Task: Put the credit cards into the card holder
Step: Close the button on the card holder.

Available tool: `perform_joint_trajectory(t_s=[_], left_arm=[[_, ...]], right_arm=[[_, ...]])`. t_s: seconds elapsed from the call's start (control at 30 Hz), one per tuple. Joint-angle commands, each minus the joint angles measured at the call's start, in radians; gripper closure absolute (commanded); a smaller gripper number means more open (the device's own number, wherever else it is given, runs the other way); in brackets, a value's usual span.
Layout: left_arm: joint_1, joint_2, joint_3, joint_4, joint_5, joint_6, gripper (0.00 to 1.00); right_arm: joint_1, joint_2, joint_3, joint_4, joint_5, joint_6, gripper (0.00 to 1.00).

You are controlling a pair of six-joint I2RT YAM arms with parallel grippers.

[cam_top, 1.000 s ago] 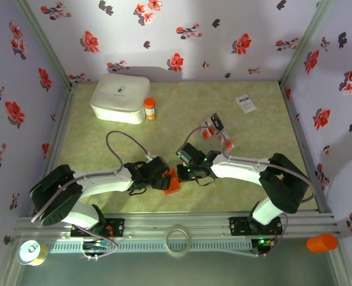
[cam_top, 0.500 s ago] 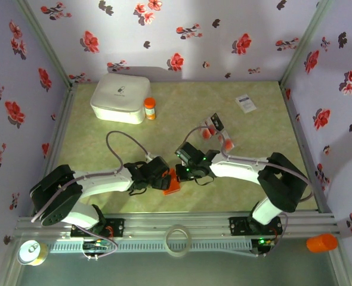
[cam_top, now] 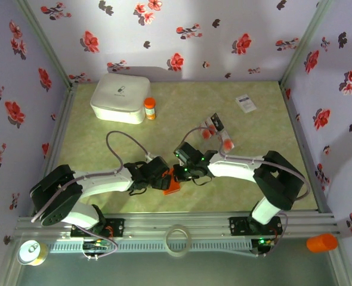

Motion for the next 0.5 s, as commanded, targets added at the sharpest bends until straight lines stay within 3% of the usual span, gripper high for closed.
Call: perform_joint_trajectory(t_s=[0.0,0.47], left_arm=[[-0.007,0.015,-0.020,-0.060,-0.023,0.011,0.00],[-0.007,0.015,-0.023,-0.058,-0.023,0.008,0.00]], right_arm=[[-0.003,0.018,0.009,0.036,-0.026,0.021,1.00],[0.012,0.055,-0.044,0.090,-0.030,0.055,1.00]])
